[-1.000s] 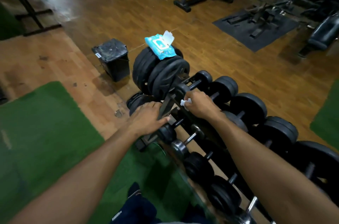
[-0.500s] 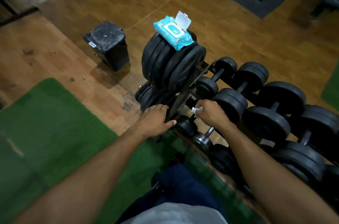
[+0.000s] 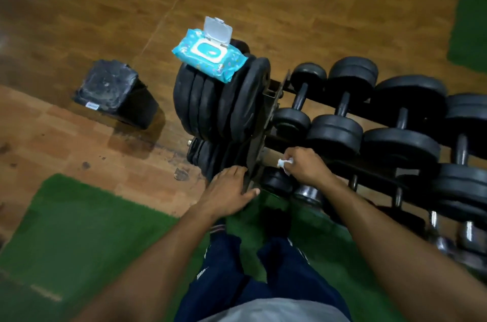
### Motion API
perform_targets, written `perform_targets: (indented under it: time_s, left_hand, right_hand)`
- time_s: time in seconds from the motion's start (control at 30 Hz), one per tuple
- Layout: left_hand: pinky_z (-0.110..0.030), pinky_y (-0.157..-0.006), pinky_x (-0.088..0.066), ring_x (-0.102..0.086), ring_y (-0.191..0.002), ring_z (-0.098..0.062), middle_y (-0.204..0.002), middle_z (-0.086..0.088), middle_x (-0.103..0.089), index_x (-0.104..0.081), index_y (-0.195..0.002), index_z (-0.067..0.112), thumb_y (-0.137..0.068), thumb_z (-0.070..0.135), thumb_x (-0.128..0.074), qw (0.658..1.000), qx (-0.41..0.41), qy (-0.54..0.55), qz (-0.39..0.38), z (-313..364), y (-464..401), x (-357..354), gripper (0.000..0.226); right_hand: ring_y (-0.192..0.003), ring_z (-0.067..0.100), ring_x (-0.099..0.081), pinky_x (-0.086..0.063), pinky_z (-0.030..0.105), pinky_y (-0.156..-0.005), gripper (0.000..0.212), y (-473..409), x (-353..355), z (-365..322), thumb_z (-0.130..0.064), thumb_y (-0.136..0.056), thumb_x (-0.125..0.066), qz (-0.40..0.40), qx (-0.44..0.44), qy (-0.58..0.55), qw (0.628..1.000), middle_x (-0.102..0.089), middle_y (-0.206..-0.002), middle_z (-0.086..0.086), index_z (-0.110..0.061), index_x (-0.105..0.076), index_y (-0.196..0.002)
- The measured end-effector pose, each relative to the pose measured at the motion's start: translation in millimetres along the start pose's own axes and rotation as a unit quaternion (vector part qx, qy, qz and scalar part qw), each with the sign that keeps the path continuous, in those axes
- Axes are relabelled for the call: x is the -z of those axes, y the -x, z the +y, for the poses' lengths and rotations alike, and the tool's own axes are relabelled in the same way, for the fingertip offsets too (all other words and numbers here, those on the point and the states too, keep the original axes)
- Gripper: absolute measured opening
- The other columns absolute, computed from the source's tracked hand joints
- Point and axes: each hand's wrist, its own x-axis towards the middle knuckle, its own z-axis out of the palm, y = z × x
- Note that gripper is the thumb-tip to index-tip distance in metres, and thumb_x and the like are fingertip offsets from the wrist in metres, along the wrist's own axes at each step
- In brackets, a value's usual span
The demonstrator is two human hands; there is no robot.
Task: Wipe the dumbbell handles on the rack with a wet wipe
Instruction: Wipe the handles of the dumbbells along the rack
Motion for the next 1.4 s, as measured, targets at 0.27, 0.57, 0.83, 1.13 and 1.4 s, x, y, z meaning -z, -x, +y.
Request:
perform_targets:
  time_s: [0.27,0.57,0.83,1.13,1.4]
  left_hand:
    - [-0.039,-0.116,-0.034,-0.039,-0.143,-0.029,-0.157,-0.011,-0.041,-0.034,-0.157,0.011,-0.098,0.061,-0.054,0.99,-0.098,-0.016,-0.097,-33.2,-58.1,-11.2,0.079]
    - [-0.041,-0.115,-0.035,-0.037,-0.143,-0.027,-0.156,-0.007,-0.042,-0.035,-0.157,0.014,-0.099,0.057,-0.056,0.99,-0.071,0.019,-0.122,-48.3,-136.4,-76.0,0.075]
    - [-0.045,-0.106,-0.046,-0.052,-0.132,-0.04,-0.145,-0.018,-0.055,-0.035,-0.153,0.012,-0.089,0.073,-0.05,0.983,0.088,0.107,-0.122,-23.8,-230.6,-211.2,0.09]
    - [-0.037,-0.113,-0.03,-0.039,-0.143,-0.03,-0.157,-0.012,-0.043,-0.046,-0.15,0.009,-0.104,0.06,-0.034,0.943,0.255,0.142,0.158,8.3,-274.7,-284.8,0.069]
    - [-0.041,-0.105,-0.04,-0.057,-0.127,-0.029,-0.14,-0.009,-0.062,-0.057,-0.141,0.014,-0.108,0.039,-0.029,0.898,0.355,0.157,0.207,8.0,-289.2,-291.1,0.049]
  right_hand:
    - [-0.091,0.022,-0.064,-0.039,0.024,-0.071,0.013,7.0,-44.4,2.8,-0.018,-0.089,-0.062,0.081,-0.097,-0.109,0.986,-0.073,-0.099,0.005,-0.012,-0.072,-0.095]
    - [-0.09,0.02,-0.065,-0.042,0.025,-0.071,0.012,-51.3,-124.1,60.6,-0.017,-0.09,-0.06,0.118,-0.165,-0.2,0.959,-0.073,-0.095,0.0,-0.02,-0.071,-0.094]
    - [-0.105,0.026,-0.063,-0.038,0.021,-0.08,0.02,-127.1,-194.2,168.4,-0.007,-0.089,-0.054,0.164,-0.143,-0.169,0.961,-0.071,-0.11,0.006,-0.011,-0.071,-0.099]
    - [-0.109,0.019,-0.065,-0.046,0.027,-0.088,0.026,-200.5,-195.1,217.2,0.0,-0.086,-0.061,0.136,0.032,-0.187,0.972,-0.073,-0.112,0.008,-0.005,-0.075,-0.108]
    - [-0.103,0.016,-0.068,-0.054,0.041,-0.086,0.027,-215.0,-187.3,213.9,-0.012,-0.084,-0.059,0.007,0.216,0.034,0.976,-0.075,-0.108,-0.007,-0.023,-0.077,-0.102]
